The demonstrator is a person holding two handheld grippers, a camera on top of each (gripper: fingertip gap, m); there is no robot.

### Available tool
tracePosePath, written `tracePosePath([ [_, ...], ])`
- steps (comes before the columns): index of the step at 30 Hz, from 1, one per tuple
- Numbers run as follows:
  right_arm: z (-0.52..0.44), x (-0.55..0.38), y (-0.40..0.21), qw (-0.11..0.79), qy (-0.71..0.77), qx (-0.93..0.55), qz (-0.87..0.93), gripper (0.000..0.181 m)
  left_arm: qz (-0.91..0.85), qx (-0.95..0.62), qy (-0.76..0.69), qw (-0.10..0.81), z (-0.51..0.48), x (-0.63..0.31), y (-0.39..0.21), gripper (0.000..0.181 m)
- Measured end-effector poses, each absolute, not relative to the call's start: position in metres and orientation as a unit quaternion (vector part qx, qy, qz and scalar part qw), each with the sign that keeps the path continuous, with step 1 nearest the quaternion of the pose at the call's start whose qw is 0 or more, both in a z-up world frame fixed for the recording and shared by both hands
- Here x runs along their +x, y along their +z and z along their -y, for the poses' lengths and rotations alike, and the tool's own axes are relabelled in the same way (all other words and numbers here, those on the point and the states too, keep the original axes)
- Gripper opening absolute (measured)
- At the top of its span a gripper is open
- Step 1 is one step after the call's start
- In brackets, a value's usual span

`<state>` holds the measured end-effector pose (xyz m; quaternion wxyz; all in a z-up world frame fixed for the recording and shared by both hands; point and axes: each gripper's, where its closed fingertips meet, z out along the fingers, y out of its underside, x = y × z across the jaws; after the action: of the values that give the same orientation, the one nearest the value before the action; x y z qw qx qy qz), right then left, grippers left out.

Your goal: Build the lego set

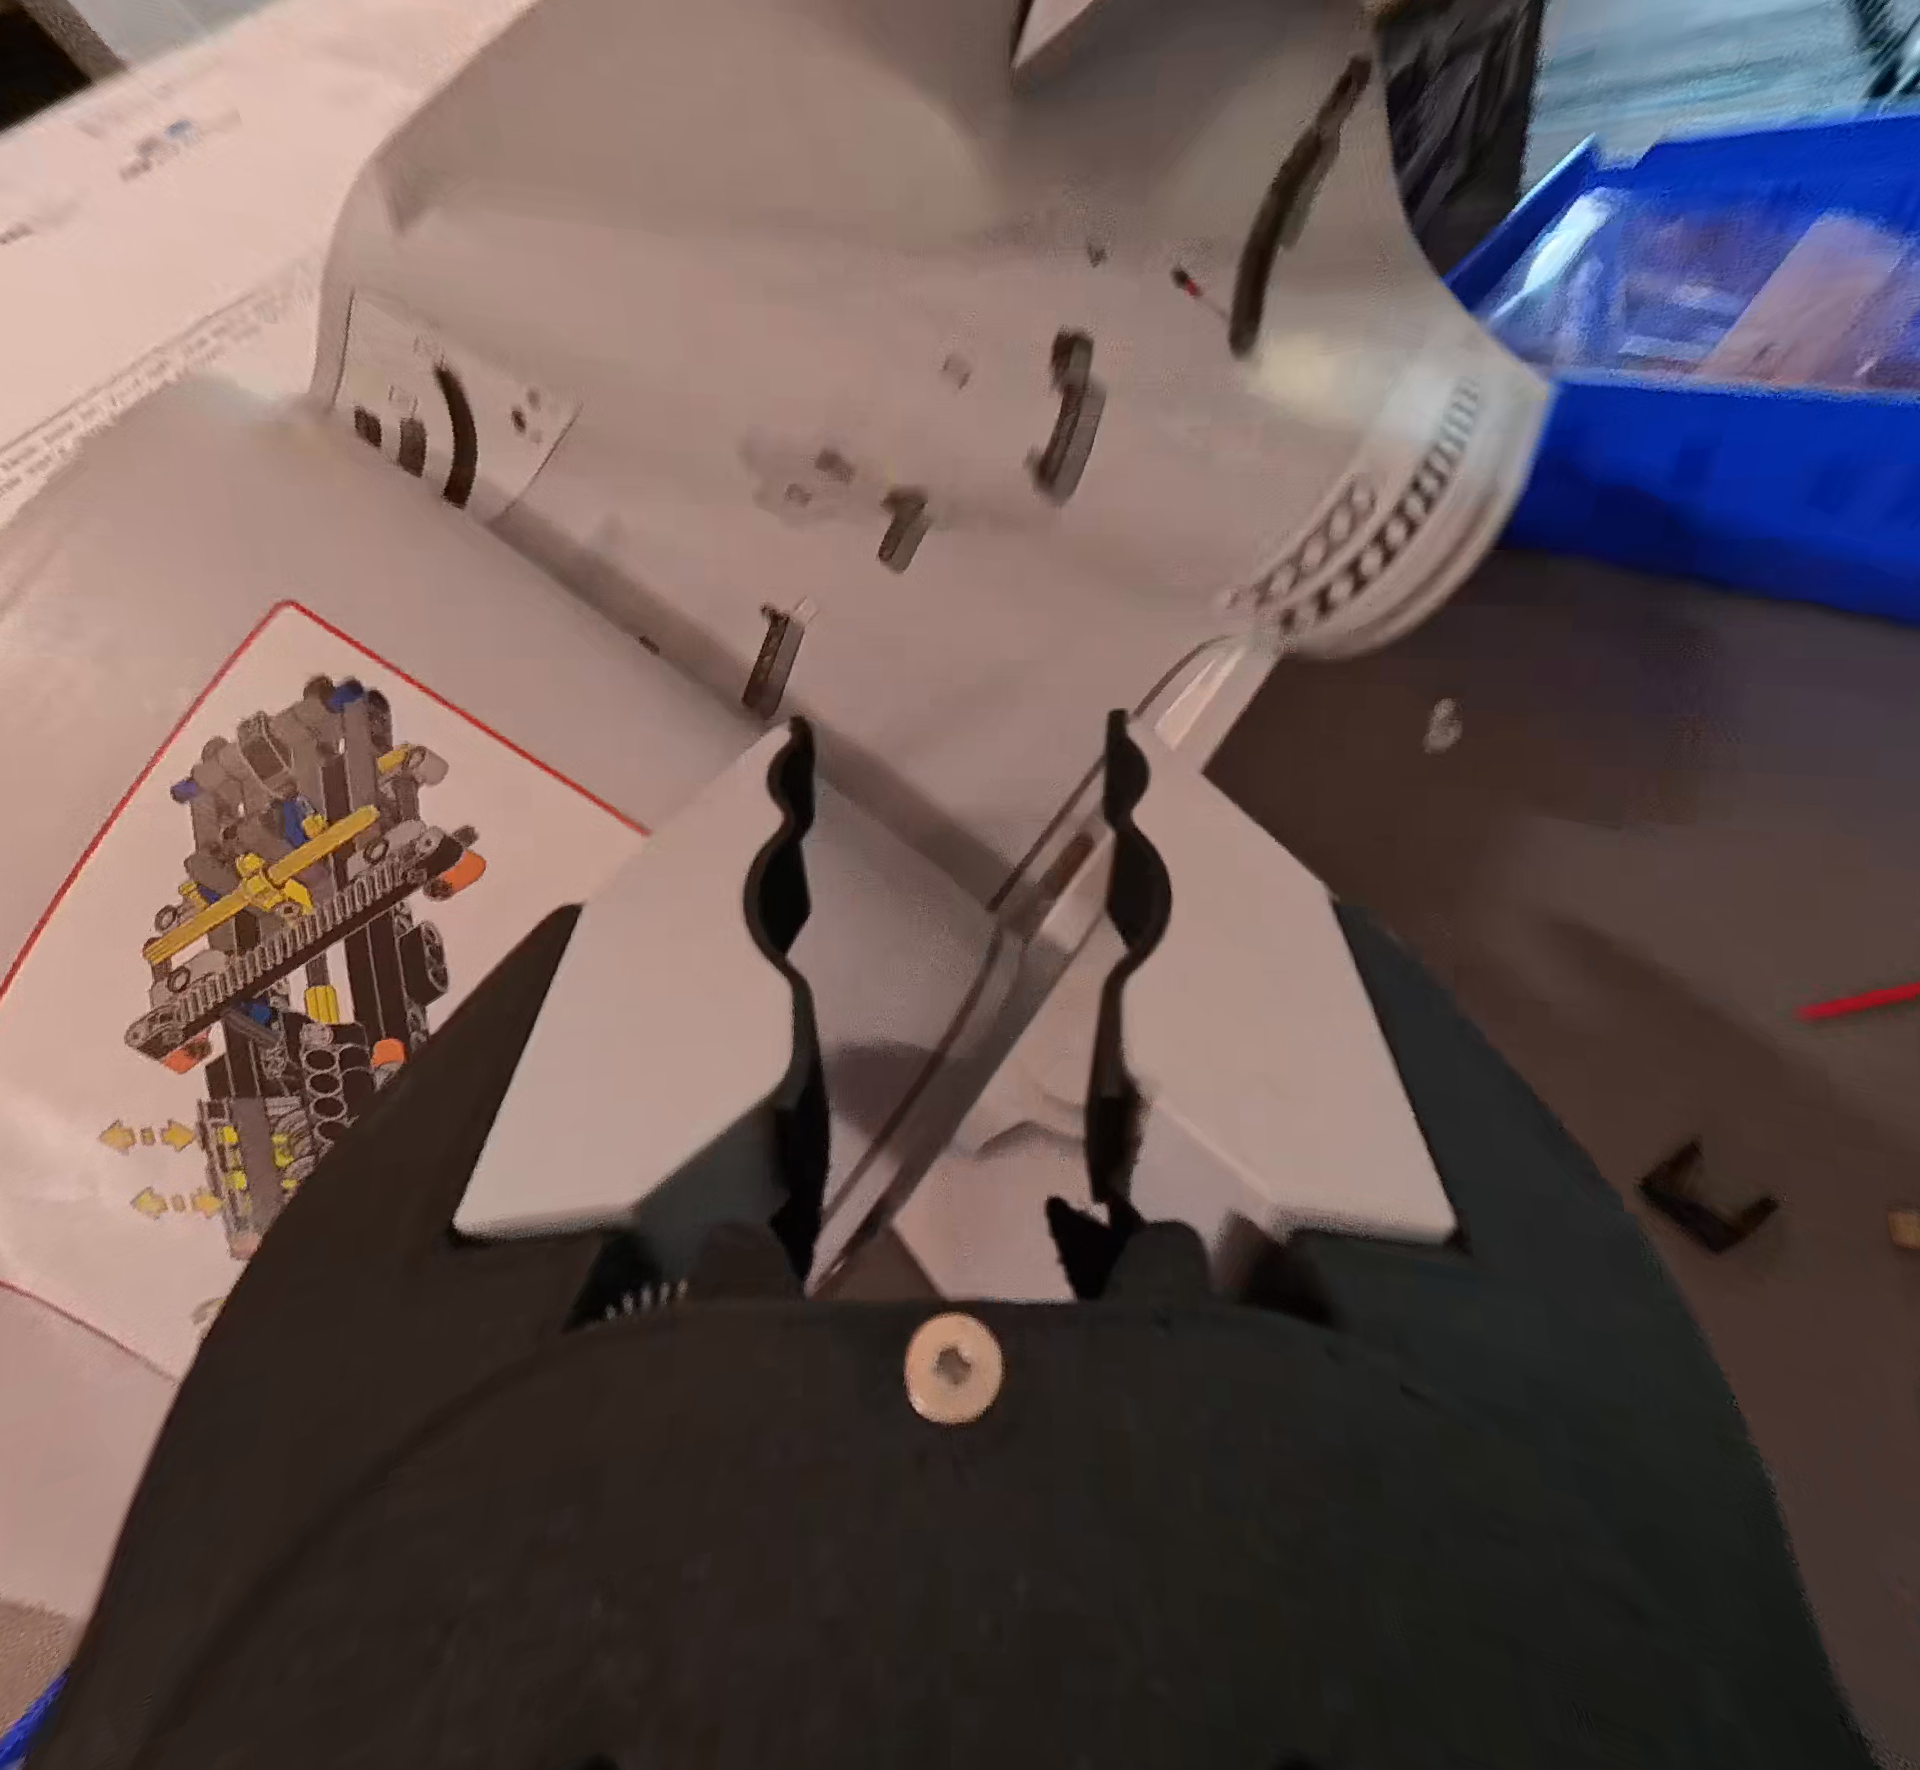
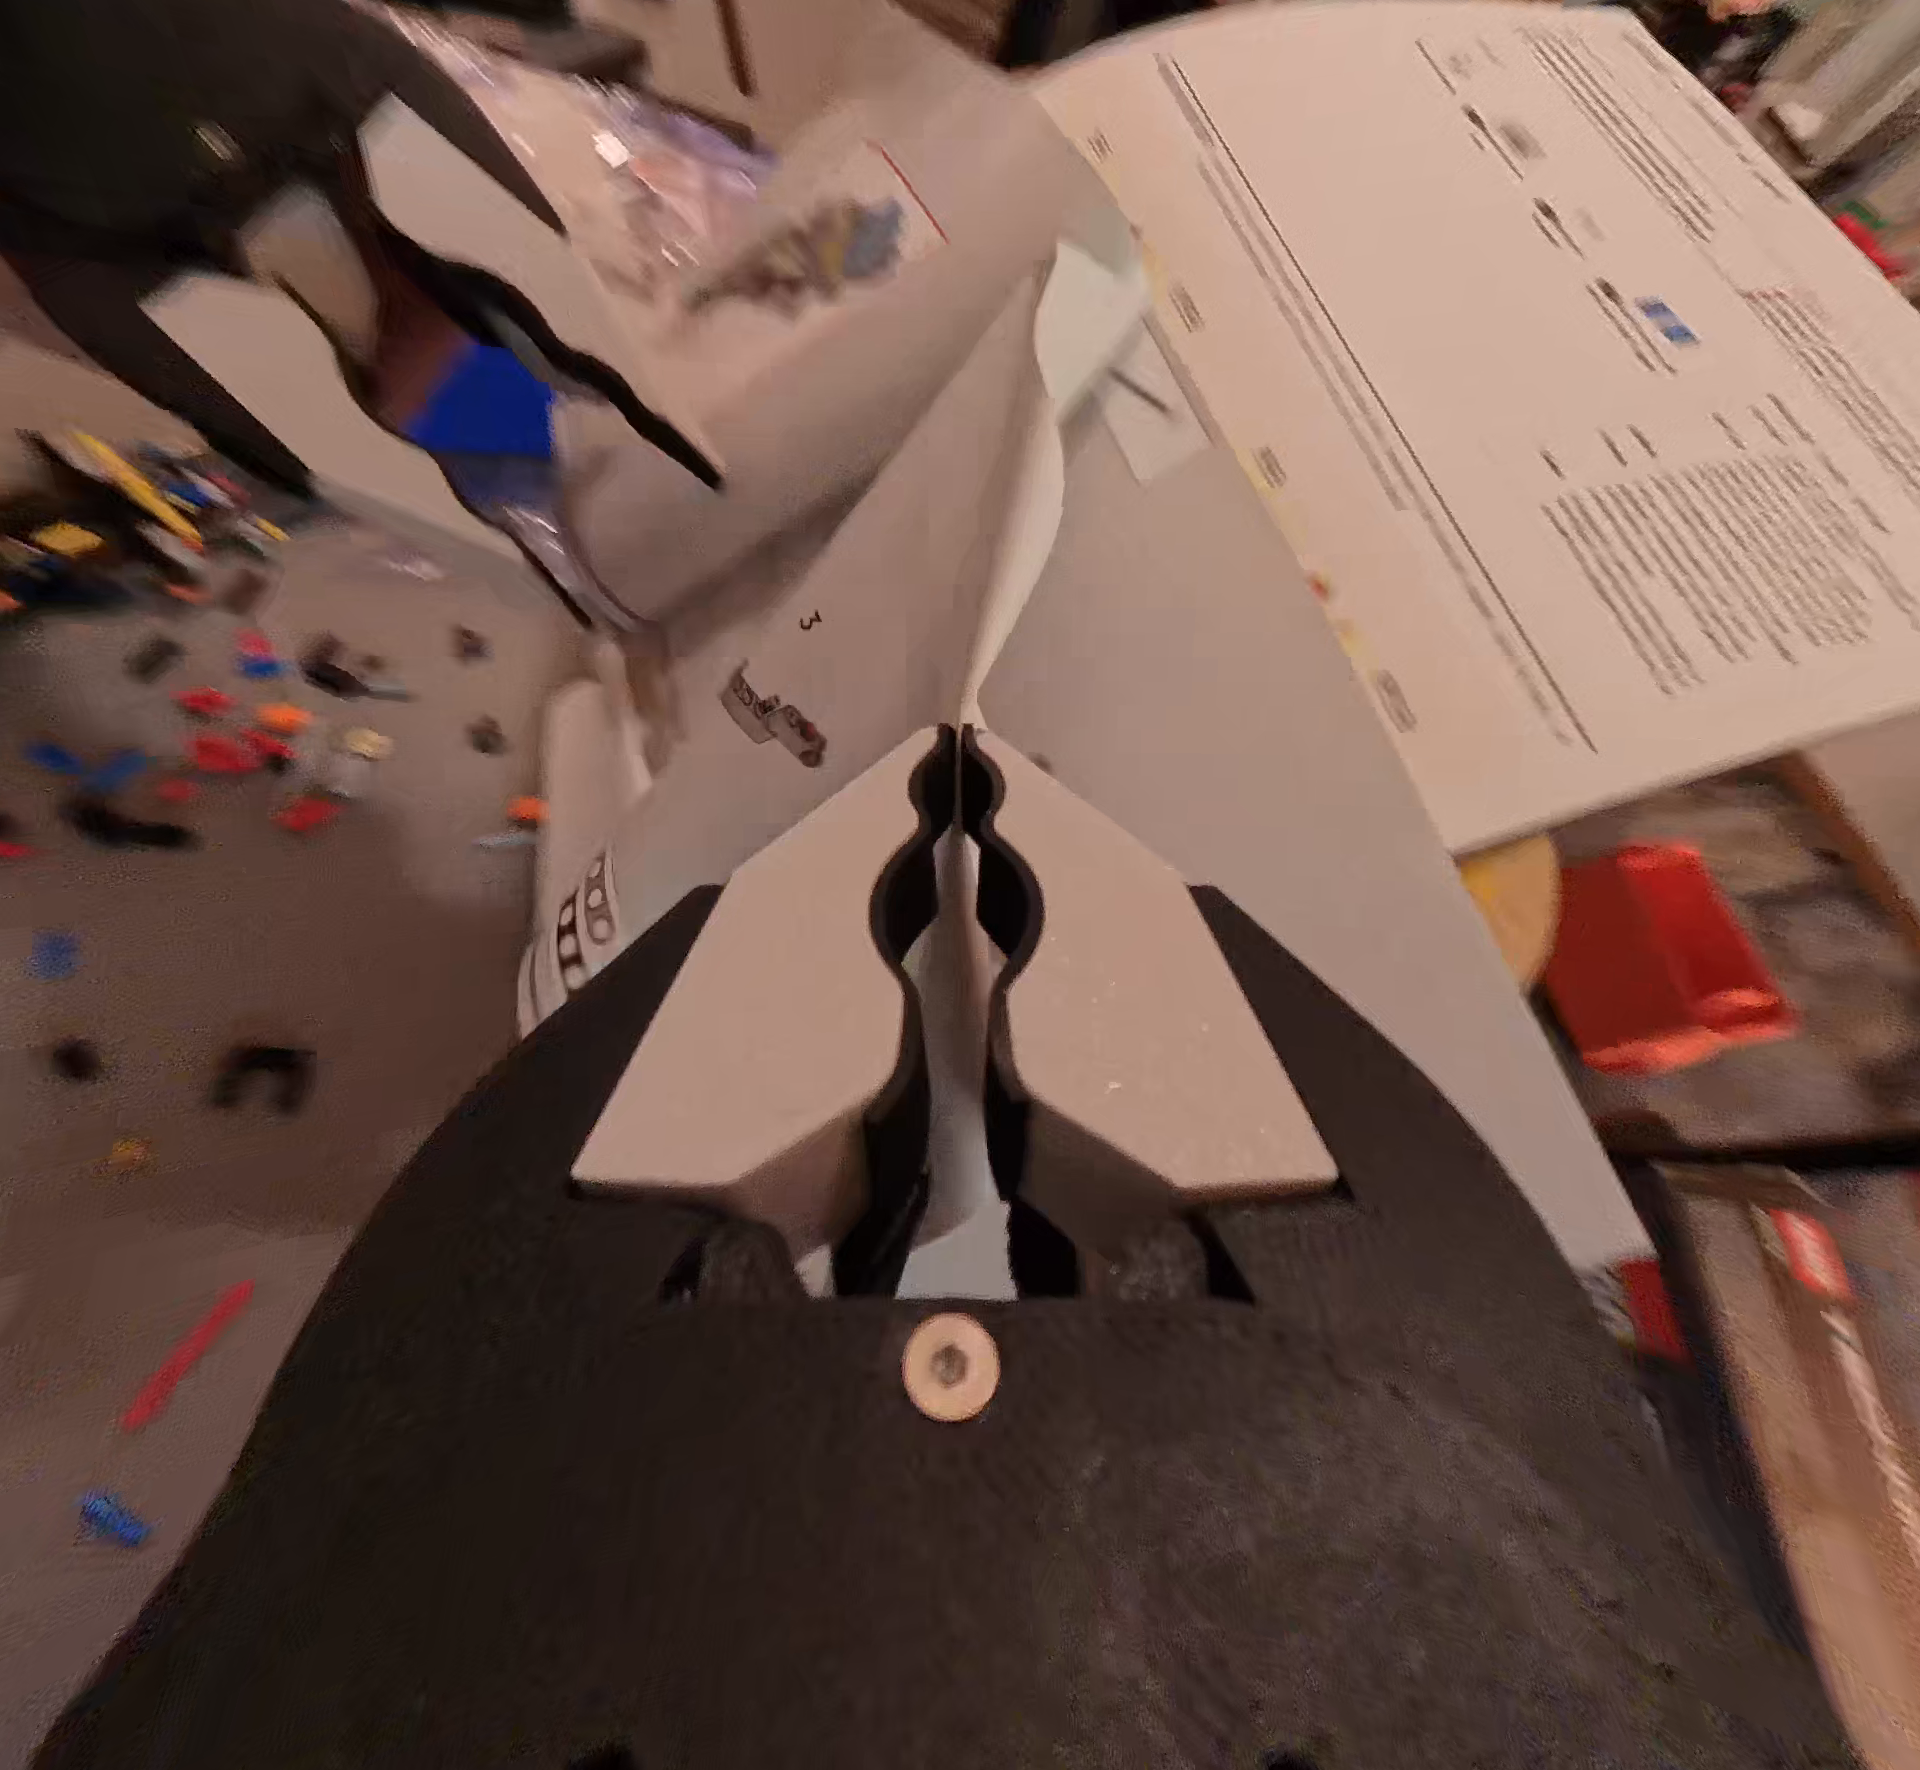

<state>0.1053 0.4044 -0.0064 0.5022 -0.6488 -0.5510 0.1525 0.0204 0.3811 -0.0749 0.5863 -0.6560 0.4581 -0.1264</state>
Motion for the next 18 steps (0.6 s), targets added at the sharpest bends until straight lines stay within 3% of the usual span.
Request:
tracePosePath([
  [1, -0.398, 0.094, 0.001, 0.499, 0.183, -0.646, 0.548, 0.000, -0.452, -0.648, -0.142, 0.597, -0.374, 0.023, -0.068, 0.067],
  [6, -0.380, 0.034, 0.030, 0.465, 0.323, -0.639, 0.521, 0.000, -0.468, -0.605, -0.115, 0.634, -0.342, 0.033, -0.065, 0.125],
  [8, -0.378, 0.012, 0.035, 0.455, 0.355, -0.636, 0.512, 0.000, -0.454, -0.606, -0.072, 0.649, -0.343, 0.025, -0.070, 0.128],
  [11, -0.381, -0.015, 0.035, 0.446, 0.374, -0.639, 0.503, 0.000, -0.391, -0.625, -0.036, 0.675, -0.357, 0.003, -0.067, 0.101],
  [14, -0.375, -0.039, 0.038, 0.444, 0.394, -0.623, 0.509, 0.000, -0.339, -0.627, -0.085, 0.696, -0.360, -0.011, -0.055, 0.039],
  [16, -0.370, -0.051, 0.044, 0.448, 0.406, -0.609, 0.513, 0.014, -0.314, -0.631, -0.134, 0.697, -0.362, -0.020, -0.051, 0.010],
  [18, -0.370, -0.055, 0.056, 0.466, 0.414, -0.598, 0.504, 0.038, -0.289, -0.643, -0.181, 0.686, -0.366, -0.029, -0.054, 0.000],
])
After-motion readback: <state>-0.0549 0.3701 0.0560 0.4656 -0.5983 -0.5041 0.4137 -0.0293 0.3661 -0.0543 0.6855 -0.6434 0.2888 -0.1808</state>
